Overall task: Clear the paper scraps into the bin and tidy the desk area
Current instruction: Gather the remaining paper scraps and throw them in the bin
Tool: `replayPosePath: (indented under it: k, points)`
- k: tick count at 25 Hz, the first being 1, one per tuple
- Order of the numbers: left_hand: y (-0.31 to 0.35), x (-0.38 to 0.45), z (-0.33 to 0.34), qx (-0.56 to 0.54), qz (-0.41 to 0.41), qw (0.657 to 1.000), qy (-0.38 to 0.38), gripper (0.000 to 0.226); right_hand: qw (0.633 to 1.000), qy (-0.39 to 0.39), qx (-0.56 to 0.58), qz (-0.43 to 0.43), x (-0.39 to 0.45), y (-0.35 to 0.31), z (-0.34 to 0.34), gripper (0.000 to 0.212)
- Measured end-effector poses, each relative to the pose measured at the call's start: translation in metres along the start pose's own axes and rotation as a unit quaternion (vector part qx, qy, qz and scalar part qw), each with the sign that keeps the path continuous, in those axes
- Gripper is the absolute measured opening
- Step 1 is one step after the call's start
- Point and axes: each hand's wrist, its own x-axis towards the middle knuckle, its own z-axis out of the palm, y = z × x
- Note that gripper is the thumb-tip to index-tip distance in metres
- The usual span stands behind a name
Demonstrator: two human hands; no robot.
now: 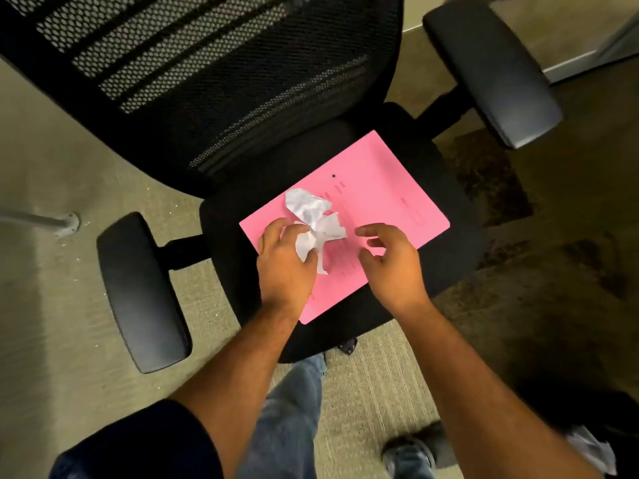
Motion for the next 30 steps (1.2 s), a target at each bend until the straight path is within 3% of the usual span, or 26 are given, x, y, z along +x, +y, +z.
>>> replayPosePath:
  k: [5, 9, 16, 20, 27, 30]
  points:
    - [-0.017, 0.025, 0.002, 0.016, -0.094, 0.995, -0.035, 0.063, 0.986, -0.038, -0.153, -0.062, 0.040, -0.031, 0.049, 0.040]
    - [-0.030, 0.025, 0.007, 0.004, -0.112, 0.992, -0.050, 0.052, 0.968, -0.056, -0.242, -0.030, 0.063, -0.029, 0.071, 0.048]
    - [-0.049, -0.002, -0.002, -0.100, -0.141, 0.983, -0.053, 0.026, 0.953, -0.055, -0.295, -0.042, 0.068, -0.026, 0.086, 0.055]
    - [-0.047, -0.011, -0.014, -0.122, -0.131, 0.983, -0.040, 0.023, 0.947, -0.053, -0.316, -0.037, 0.072, -0.028, 0.091, 0.054]
    - [-0.046, 0.029, -0.046, -0.083, -0.097, 0.992, 0.007, 0.017, 0.945, -0.081, -0.312, -0.049, 0.078, -0.028, 0.096, 0.028]
    - [-0.046, 0.044, -0.051, -0.084, -0.126, 0.988, 0.005, 0.014, 0.946, -0.102, -0.270, -0.147, 0.078, -0.030, 0.090, 0.016]
